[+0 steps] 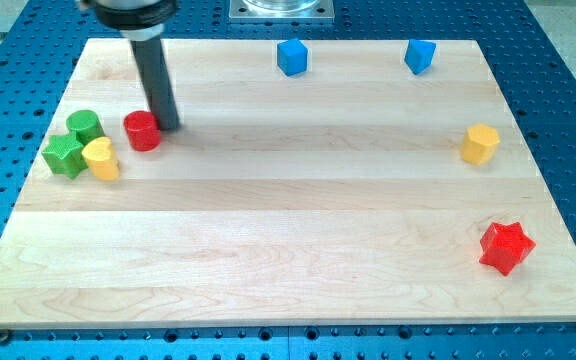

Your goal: Move the blue cube above the red circle

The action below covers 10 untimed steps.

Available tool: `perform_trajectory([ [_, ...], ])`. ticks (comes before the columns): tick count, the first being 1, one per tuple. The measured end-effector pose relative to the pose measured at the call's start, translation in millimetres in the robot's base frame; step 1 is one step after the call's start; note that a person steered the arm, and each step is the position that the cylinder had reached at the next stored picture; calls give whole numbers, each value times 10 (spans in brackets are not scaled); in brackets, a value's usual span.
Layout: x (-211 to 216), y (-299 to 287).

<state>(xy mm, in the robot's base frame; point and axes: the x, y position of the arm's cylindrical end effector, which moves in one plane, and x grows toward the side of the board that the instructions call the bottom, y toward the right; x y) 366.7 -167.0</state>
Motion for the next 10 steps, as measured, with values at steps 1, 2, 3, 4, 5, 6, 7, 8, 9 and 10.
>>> perform_trajectory([
  [1, -74, 358],
  [2, -361, 1111],
  [3, -376, 1439],
  [4, -362, 2044],
  [5, -955, 2386],
  [6, -1453, 2306],
  [7, -1029, 1523],
  [8, -479, 648],
  [9, -766, 1387],
  [10, -1207, 1378],
])
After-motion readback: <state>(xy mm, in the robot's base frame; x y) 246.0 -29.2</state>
